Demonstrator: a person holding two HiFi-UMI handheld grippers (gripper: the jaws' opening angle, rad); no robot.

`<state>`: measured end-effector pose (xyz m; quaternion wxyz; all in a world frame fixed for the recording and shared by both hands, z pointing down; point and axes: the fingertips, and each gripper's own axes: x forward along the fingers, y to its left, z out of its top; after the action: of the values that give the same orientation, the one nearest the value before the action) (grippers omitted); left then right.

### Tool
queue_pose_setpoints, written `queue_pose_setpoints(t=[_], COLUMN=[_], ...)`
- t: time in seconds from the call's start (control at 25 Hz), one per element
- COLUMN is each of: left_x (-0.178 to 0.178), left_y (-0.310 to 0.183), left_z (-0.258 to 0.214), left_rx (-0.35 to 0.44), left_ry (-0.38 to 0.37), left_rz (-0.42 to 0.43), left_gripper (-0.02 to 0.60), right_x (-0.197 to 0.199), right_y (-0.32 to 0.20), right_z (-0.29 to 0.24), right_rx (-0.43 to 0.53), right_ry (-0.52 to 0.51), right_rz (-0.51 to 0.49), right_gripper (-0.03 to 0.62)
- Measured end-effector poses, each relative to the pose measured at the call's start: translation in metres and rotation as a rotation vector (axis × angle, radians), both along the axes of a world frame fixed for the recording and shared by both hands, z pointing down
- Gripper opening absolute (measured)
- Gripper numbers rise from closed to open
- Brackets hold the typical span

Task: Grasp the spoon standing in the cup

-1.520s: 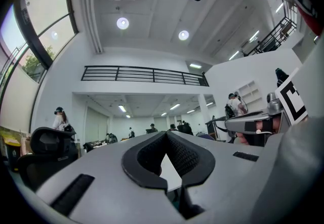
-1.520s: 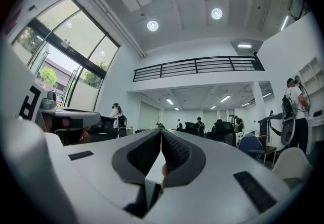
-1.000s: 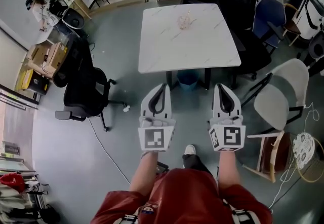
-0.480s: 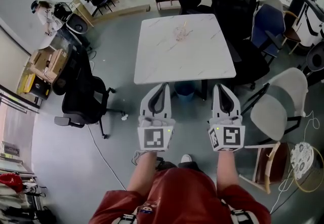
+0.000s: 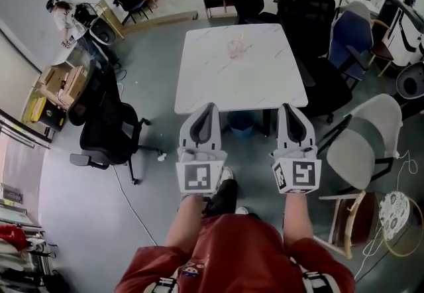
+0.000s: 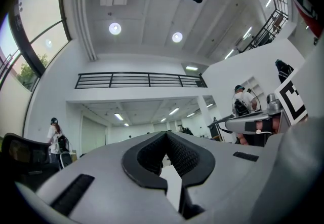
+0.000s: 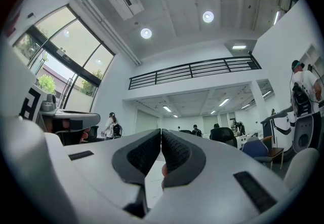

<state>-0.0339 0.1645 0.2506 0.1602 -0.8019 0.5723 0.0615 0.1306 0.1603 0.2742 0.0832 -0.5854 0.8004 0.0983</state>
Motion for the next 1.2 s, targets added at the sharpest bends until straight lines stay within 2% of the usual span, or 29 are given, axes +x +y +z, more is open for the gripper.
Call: queue_pose_setpoints(t=[0.32, 0.68, 1.2], left_x=[-0.012, -0.034, -0.070], left_y=[-0.040, -0.125, -0.277], left_z=[-0.006, 0.011, 0.057], left_rx=[0.036, 0.021, -0.124], left_ry=[0.015, 0.038, 0.057], left_rz=[0.008, 0.000, 0.010], left_gripper=[0.009, 0.009, 0.009], right_x=[-0.014, -0.042, -0.082], right_y=[-0.042, -0.129, -0.279], right_z=[-0.006, 0.008, 0.047], right_rx=[0.032, 0.002, -0.123], right_ry=[0.034, 0.065, 0.078], right_rz=[-0.008, -0.015, -0.002], right_gripper=[0.015, 0.015, 0.015])
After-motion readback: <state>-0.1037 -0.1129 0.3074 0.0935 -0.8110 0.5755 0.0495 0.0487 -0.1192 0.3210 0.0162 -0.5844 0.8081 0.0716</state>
